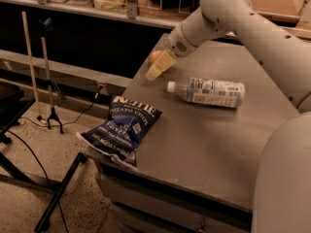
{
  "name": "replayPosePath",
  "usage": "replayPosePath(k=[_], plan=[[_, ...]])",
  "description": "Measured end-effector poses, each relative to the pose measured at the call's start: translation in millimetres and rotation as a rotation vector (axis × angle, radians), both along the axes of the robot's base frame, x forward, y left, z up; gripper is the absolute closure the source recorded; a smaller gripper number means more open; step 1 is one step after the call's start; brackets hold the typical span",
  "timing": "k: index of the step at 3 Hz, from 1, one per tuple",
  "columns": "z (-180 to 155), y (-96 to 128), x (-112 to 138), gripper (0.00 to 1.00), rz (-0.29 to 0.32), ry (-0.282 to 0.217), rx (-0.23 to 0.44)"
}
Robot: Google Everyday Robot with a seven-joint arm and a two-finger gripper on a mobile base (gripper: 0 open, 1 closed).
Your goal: Pick orange
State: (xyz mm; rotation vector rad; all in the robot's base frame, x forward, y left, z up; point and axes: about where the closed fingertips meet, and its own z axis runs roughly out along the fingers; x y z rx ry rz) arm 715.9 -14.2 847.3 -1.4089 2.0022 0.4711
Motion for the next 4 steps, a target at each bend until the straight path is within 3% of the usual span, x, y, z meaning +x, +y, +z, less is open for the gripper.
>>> replayPosePath(k=[2,4], plan=[[-2.0,11.8,-2.1,0.34,0.028,0.015,0.041],[-6.8,16.6,-2.5,0.80,0.035,0.023,0.040]])
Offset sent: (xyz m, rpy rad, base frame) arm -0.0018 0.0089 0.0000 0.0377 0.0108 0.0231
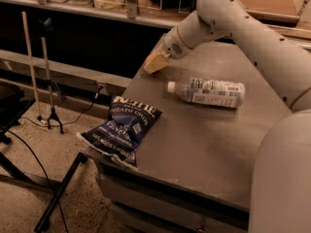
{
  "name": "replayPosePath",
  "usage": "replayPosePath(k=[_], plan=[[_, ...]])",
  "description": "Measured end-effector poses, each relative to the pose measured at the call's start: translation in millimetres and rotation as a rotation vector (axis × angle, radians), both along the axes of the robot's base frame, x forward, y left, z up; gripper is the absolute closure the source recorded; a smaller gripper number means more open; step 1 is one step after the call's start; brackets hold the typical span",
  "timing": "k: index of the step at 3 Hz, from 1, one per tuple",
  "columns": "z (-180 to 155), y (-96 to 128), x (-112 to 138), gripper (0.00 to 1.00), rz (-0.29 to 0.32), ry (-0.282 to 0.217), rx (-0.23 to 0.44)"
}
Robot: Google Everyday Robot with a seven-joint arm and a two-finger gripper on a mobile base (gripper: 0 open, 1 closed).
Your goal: Pick orange
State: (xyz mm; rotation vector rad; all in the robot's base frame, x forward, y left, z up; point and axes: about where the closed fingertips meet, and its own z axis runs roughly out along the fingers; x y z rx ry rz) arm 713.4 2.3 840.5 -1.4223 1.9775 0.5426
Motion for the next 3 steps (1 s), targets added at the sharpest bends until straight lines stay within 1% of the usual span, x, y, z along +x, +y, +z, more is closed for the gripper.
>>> replayPosePath(k=[1,2,3], plan=[[16,9,0,1.00,0.022,-0.005,-0.023],[47,22,-5,1.00,0.059,-0.027,-0.047],[53,25,-6,1.00,0.070,-0.031,-0.051]])
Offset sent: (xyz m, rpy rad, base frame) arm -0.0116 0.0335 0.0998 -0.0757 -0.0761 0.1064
